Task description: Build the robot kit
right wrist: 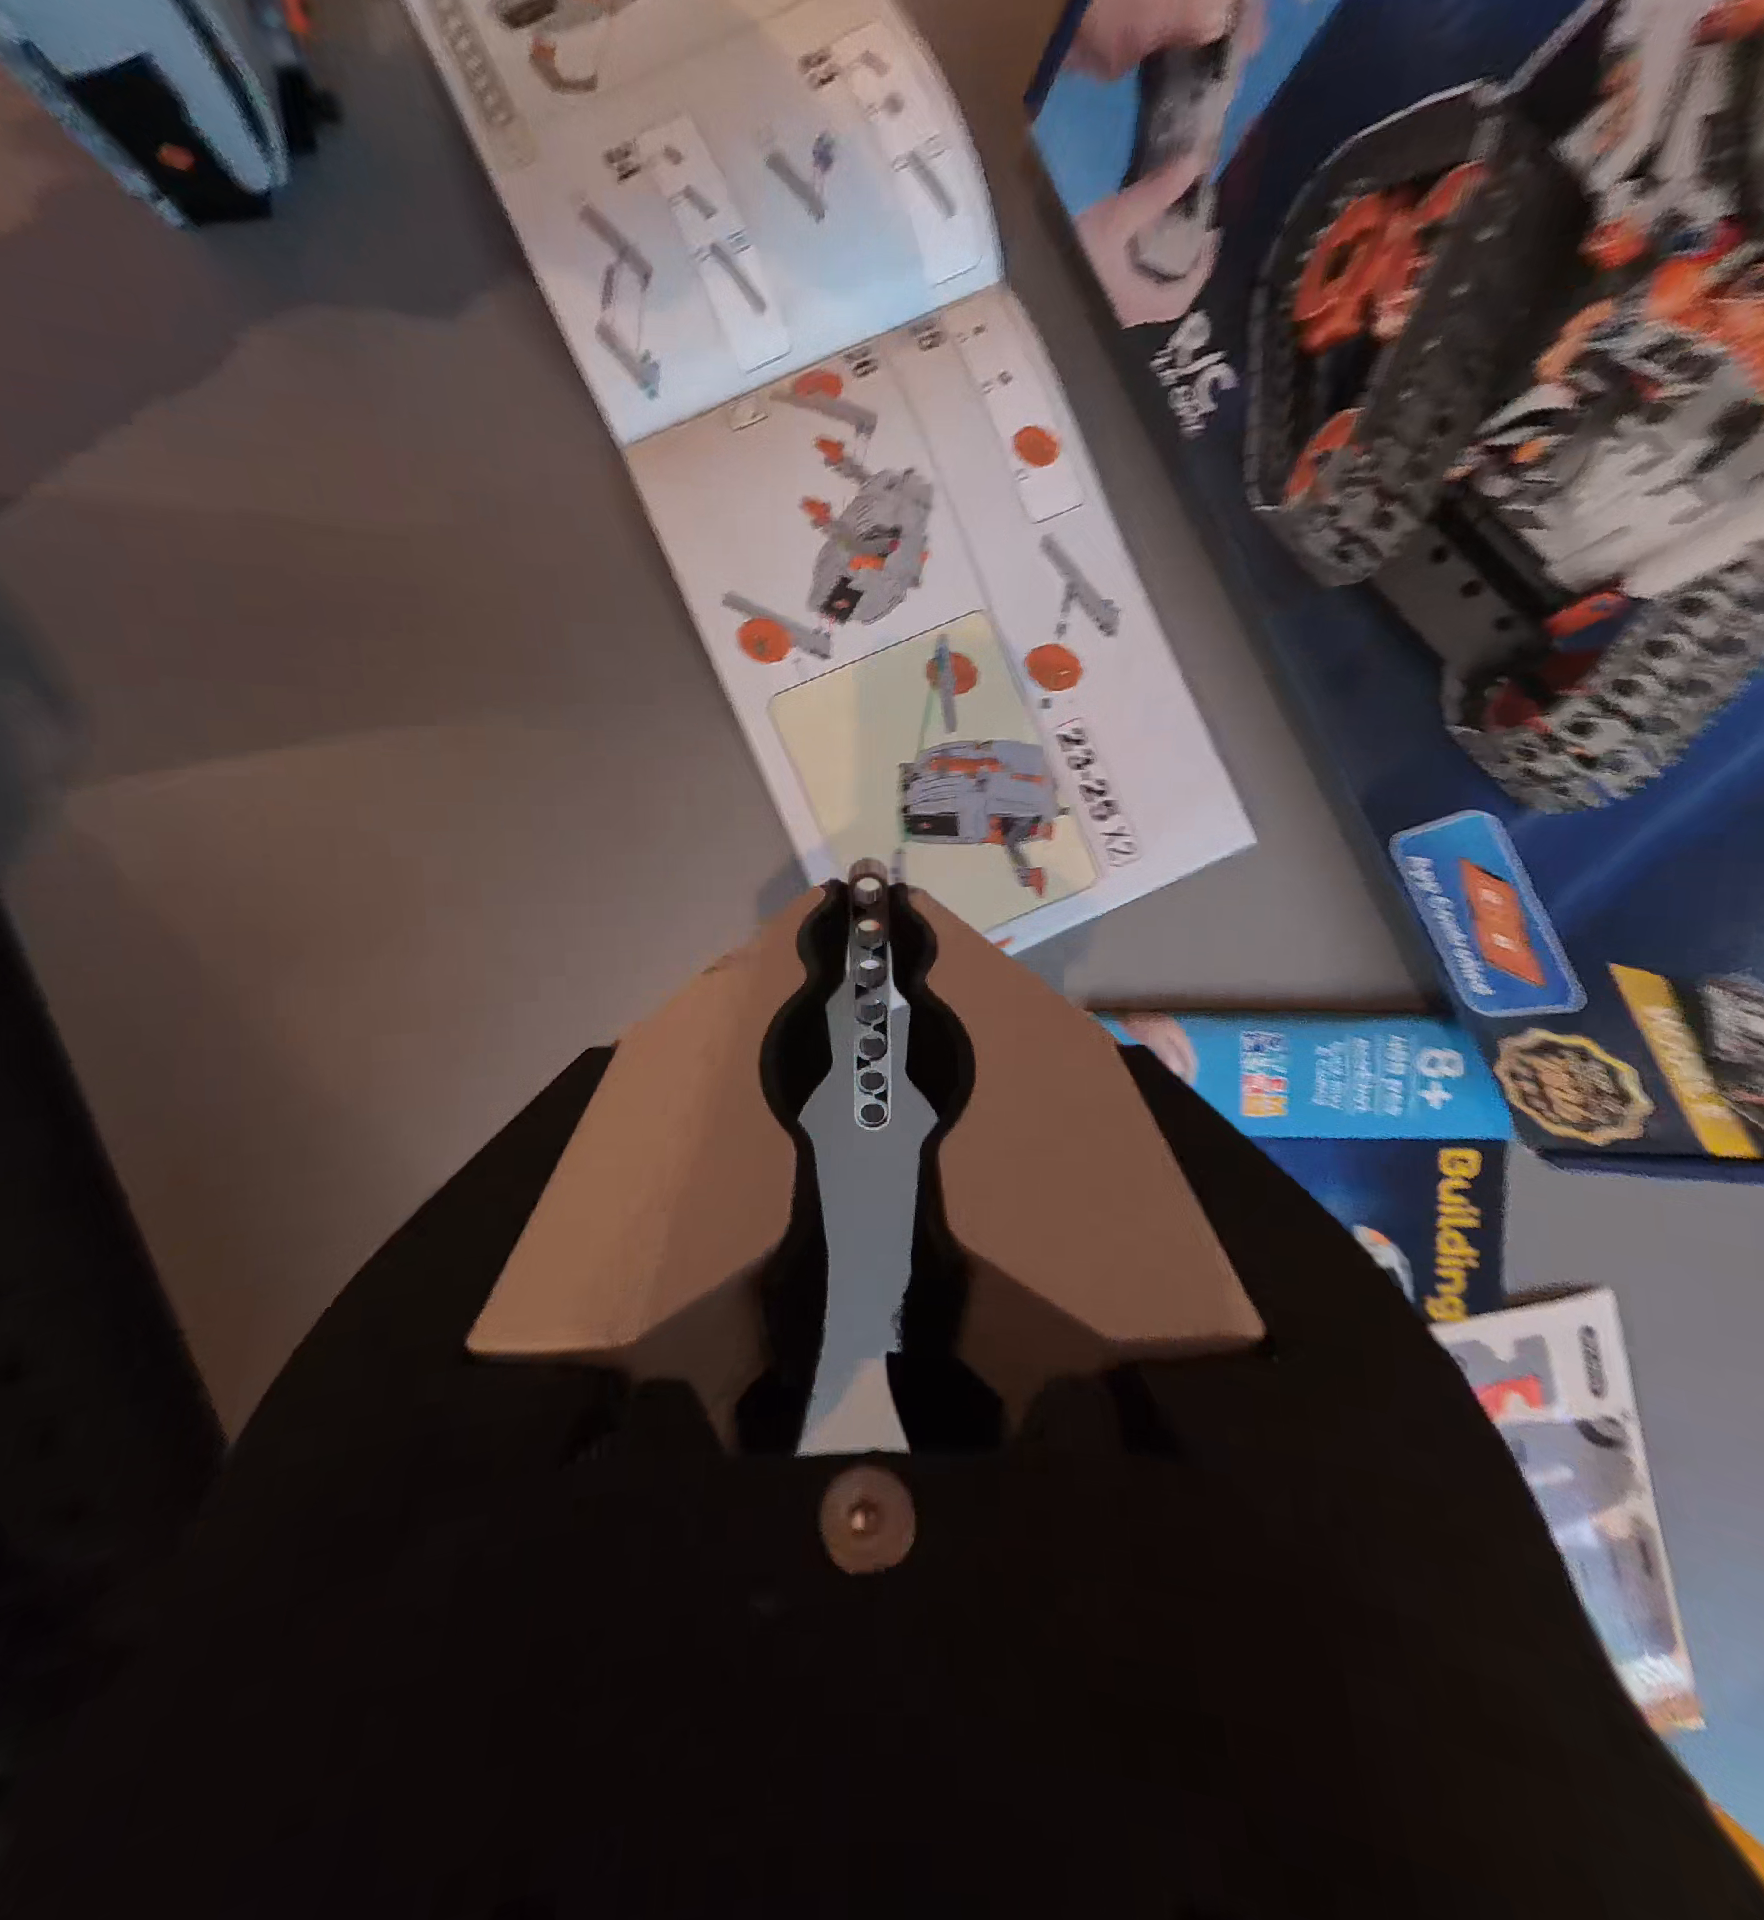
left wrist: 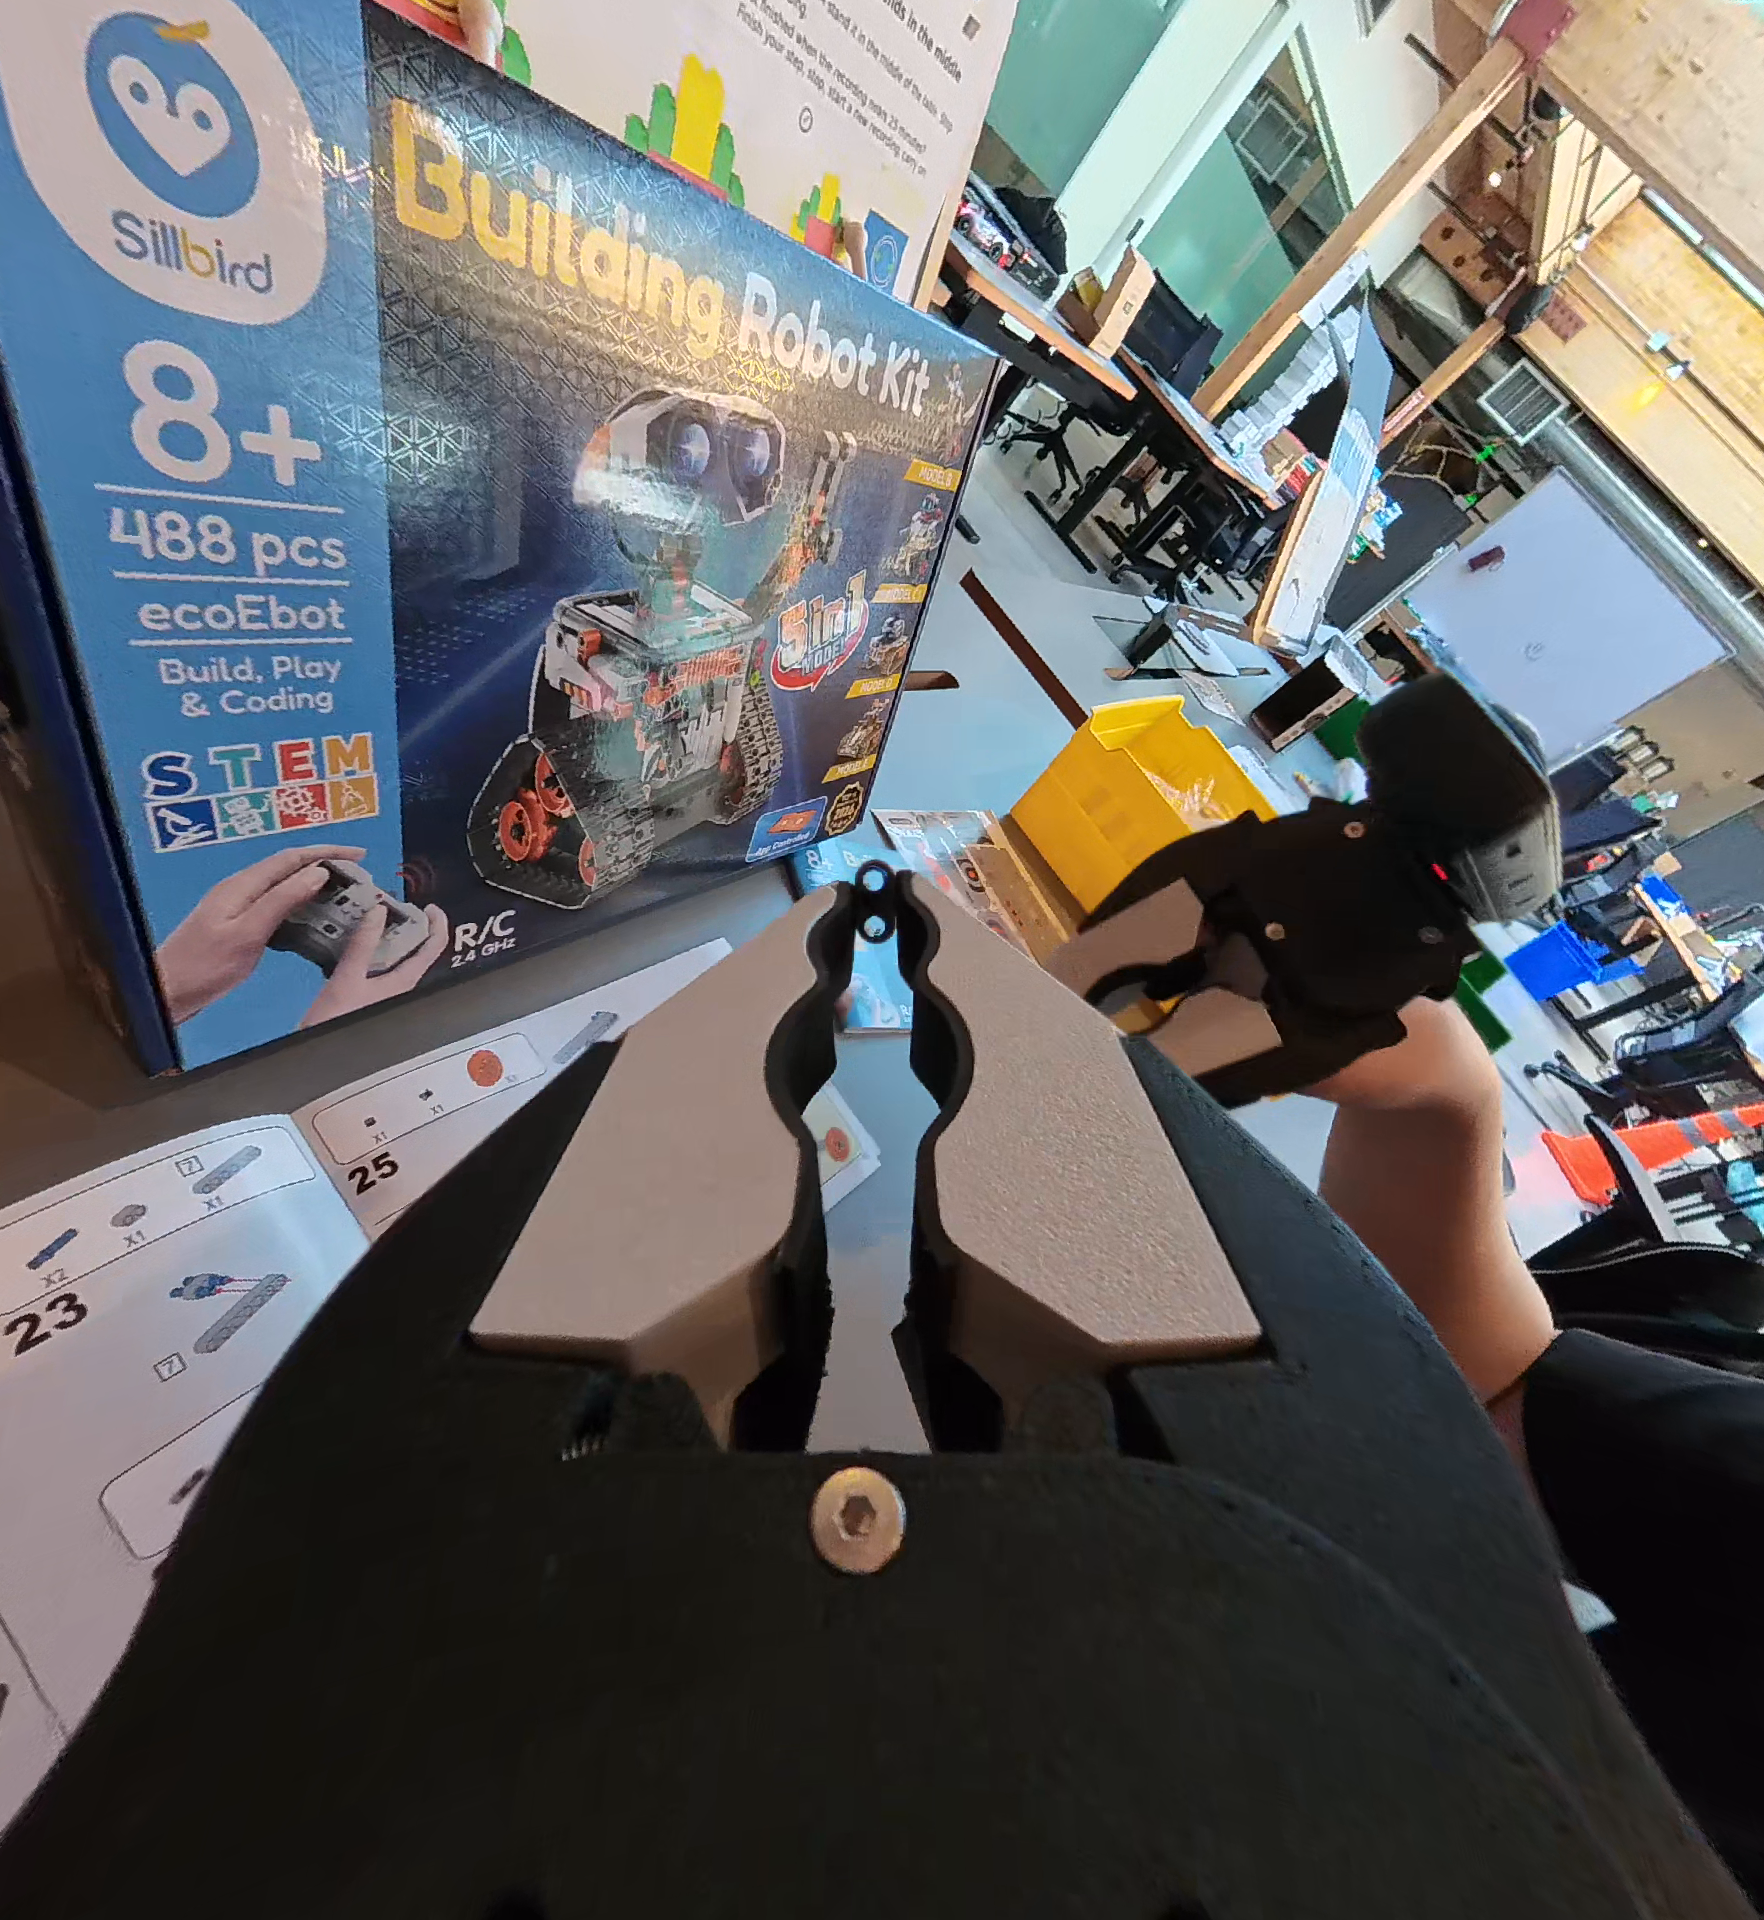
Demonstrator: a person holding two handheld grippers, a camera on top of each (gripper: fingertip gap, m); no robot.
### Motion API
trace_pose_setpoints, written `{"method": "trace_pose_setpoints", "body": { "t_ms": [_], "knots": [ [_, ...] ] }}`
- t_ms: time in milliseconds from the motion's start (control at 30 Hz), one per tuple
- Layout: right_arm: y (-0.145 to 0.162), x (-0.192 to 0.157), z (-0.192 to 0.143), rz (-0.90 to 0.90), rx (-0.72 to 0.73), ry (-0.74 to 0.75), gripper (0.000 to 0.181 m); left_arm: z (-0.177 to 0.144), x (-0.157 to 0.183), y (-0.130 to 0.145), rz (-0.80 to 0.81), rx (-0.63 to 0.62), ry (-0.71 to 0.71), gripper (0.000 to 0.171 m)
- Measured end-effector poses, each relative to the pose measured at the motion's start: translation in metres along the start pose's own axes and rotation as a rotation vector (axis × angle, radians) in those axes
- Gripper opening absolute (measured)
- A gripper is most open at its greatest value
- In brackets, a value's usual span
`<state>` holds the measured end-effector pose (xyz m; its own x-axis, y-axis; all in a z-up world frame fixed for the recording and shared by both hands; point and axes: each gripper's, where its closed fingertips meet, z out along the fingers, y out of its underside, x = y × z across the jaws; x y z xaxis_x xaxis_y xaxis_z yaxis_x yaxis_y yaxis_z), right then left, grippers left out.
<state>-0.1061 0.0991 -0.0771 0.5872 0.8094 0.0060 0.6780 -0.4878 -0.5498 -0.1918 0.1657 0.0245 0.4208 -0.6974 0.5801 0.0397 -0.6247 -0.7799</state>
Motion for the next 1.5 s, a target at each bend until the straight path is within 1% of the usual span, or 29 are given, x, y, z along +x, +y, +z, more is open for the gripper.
{"method": "trace_pose_setpoints", "body": {
  "t_ms": [67,200,300,400,533,667,733,800,867,967,1033,1100,1133,1167,1233,1267,1300,1333,1367,1400,1433,1467,1500],
  "knots": [
    [0.006,-0.021,0.009,-0.063,-0.055,-0.082,0.005,-0.002,-0.002,0.0,0.012,-0.006,-0.019,0.005],
    [0.023,-0.062,0.035,-0.271,-0.189,-0.198,0.005,-0.007,-0.007,-0.002,0.026,-0.008,-0.048,0.005],
    [0.021,-0.084,0.048,-0.339,-0.211,-0.252,0.006,-0.013,-0.011,-0.005,0.026,0.005,-0.066,0.005],
    [0.022,-0.096,0.057,-0.411,-0.223,-0.266,0.005,-0.018,-0.012,-0.009,0.019,0.02,-0.064,0.005],
    [0.026,-0.1,0.062,-0.444,-0.248,-0.272,0.006,-0.022,-0.014,-0.012,0.021,0.036,-0.068,0.005],
    [0.031,-0.099,0.057,-0.472,-0.259,-0.284,0.006,-0.021,-0.012,-0.017,0.015,0.074,-0.048,0.005],
    [0.039,-0.088,0.048,-0.452,-0.283,-0.266,0.005,-0.025,-0.013,-0.024,0.014,0.12,-0.052,0.005],
    [0.05,-0.071,0.035,-0.371,-0.334,-0.234,0.006,-0.032,-0.014,-0.032,0.007,0.17,-0.054,0.005],
    [0.058,-0.058,0.022,-0.307,-0.356,-0.201,0.006,-0.036,-0.011,-0.034,-0.004,0.177,-0.031,0.005],
    [0.046,-0.059,0.02,-0.325,-0.283,-0.196,0.005,-0.031,-0.005,-0.03,-0.006,0.151,-0.002,0.005],
    [0.039,-0.07,0.027,-0.363,-0.264,-0.23,0.005,-0.025,-0.003,-0.025,-0.001,0.127,0.003,0.005],
    [0.026,-0.078,0.042,-0.412,-0.233,-0.209,0.005,-0.02,0.0,-0.022,0.0,0.112,0.016,0.006],
    [0.013,-0.087,0.05,-0.437,-0.187,-0.204,0.005,-0.019,0.001,-0.023,0.007,0.117,0.014,0.006],
    [-0.004,-0.102,0.057,-0.463,-0.111,-0.215,0.005,-0.021,0.0,-0.026,0.023,0.136,-0.004,0.005],
    [-0.03,-0.132,0.06,-0.502,0.009,-0.252,0.005,-0.031,-0.004,-0.036,0.071,0.194,-0.067,0.005],
    [-0.033,-0.13,0.057,-0.52,0.007,-0.211,0.005,-0.039,-0.008,-0.043,0.1,0.235,-0.112,0.005],
    [-0.032,-0.107,0.051,-0.517,-0.024,-0.107,0.005,-0.052,-0.013,-0.052,0.131,0.289,-0.173,0.006],
    [-0.027,-0.065,0.037,-0.463,-0.055,0.055,0.005,-0.067,-0.018,-0.062,0.159,0.35,-0.232,0.005],
    [-0.017,-0.012,0.014,-0.33,-0.084,0.218,0.005,-0.082,-0.021,-0.071,0.176,0.408,-0.277,0.005],
    [0.001,0.037,-0.013,-0.127,-0.099,0.325,0.006,-0.096,-0.023,-0.077,0.183,0.451,-0.303,0.005],
    [0.023,0.076,-0.038,0.096,-0.082,0.385,0.005,-0.107,-0.024,-0.081,0.179,0.474,-0.316,0.005],
    [0.044,0.1,-0.058,0.279,-0.047,0.412,0.005,-0.113,-0.026,-0.083,0.167,0.483,-0.318,0.005],
    [0.06,0.113,-0.075,0.38,-0.022,0.429,0.006,-0.117,-0.028,-0.084,0.15,0.486,-0.31,0.005]
  ]
}}
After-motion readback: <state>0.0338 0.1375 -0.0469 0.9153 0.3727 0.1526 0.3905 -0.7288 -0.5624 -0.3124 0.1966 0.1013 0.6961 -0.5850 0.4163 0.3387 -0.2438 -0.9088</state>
